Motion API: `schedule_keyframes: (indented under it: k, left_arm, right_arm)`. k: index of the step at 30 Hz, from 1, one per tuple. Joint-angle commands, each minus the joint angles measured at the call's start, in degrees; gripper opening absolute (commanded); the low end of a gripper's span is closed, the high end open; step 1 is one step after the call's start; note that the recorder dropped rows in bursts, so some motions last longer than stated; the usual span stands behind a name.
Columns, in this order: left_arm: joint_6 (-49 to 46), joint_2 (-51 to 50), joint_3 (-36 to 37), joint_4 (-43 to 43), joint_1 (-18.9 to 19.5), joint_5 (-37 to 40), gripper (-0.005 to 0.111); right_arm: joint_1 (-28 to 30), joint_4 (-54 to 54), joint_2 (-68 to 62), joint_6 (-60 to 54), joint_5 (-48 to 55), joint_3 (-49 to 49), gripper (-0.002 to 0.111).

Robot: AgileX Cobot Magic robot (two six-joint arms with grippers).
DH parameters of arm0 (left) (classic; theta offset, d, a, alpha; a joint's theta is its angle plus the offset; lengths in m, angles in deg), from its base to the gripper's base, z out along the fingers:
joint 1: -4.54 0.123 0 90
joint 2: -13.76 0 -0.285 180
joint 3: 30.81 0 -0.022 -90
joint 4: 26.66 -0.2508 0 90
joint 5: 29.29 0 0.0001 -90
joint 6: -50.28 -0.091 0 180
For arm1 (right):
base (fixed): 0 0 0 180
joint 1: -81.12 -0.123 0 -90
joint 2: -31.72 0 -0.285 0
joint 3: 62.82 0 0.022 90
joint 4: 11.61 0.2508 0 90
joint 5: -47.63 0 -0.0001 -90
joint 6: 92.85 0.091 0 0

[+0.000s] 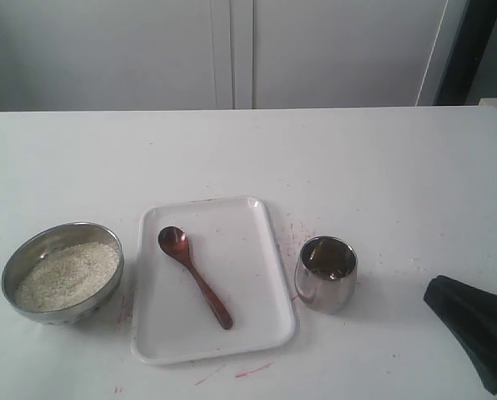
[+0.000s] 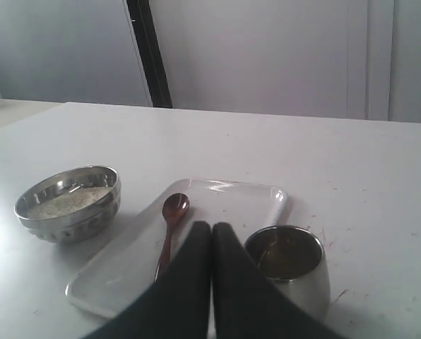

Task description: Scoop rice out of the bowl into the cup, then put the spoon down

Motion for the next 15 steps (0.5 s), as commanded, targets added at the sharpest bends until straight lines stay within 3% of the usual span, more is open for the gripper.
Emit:
schedule_keyframes:
  k: [1, 15]
  left_arm:
    - [0.1, 0.2, -0.2, 0.5, -0.1, -0.2, 0.014]
    - [0.1, 0.2, -0.2, 0.5, -0.1, -0.2, 0.014]
  right_arm:
    - [0.0, -0.4, 0.3, -1.8, -1.2, -0.3, 0.000]
    - [0.0, -0.4, 0.3, -5.3, 6.1, -0.3, 0.000]
